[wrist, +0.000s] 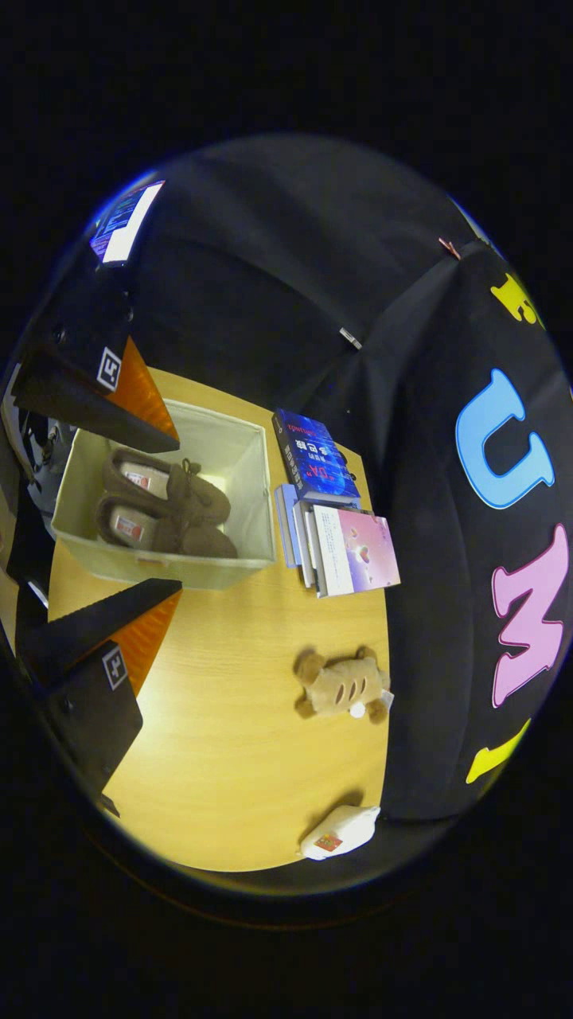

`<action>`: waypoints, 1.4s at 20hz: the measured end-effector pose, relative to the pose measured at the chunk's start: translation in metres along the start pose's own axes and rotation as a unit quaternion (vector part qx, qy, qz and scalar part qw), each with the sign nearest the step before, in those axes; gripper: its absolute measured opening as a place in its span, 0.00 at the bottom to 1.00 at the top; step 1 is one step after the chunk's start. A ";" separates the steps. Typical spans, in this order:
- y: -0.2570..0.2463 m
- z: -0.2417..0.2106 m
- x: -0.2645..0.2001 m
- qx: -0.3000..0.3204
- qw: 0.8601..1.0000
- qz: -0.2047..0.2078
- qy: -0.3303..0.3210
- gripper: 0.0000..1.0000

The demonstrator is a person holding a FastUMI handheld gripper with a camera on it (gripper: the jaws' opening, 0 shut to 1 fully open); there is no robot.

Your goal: Open the storage box then place both shoes into the box .Put the left shoe in first, then the right shoe, with the right side of both shoes facing outward in a uniform manner.

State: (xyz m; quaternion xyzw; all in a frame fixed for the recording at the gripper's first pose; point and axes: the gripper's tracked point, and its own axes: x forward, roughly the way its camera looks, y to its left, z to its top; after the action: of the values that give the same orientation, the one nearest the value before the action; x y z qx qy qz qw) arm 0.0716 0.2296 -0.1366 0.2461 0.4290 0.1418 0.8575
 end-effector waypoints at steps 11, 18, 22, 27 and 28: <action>-0.110 0.059 -0.092 -0.070 0.984 -0.076 -0.144 0.99; -0.139 0.101 -0.143 -0.104 0.958 -0.092 -0.251 0.99; -0.142 0.115 -0.168 -0.143 0.937 -0.100 -0.302 0.98; -0.140 0.120 -0.192 -0.190 0.907 -0.125 -0.355 0.99; -0.139 0.118 -0.195 -0.199 0.902 -0.129 -0.362 0.98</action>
State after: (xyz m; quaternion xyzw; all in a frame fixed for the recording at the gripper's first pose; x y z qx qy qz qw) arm 0.0557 -0.0109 -0.0224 0.0478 0.0797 0.0135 0.9956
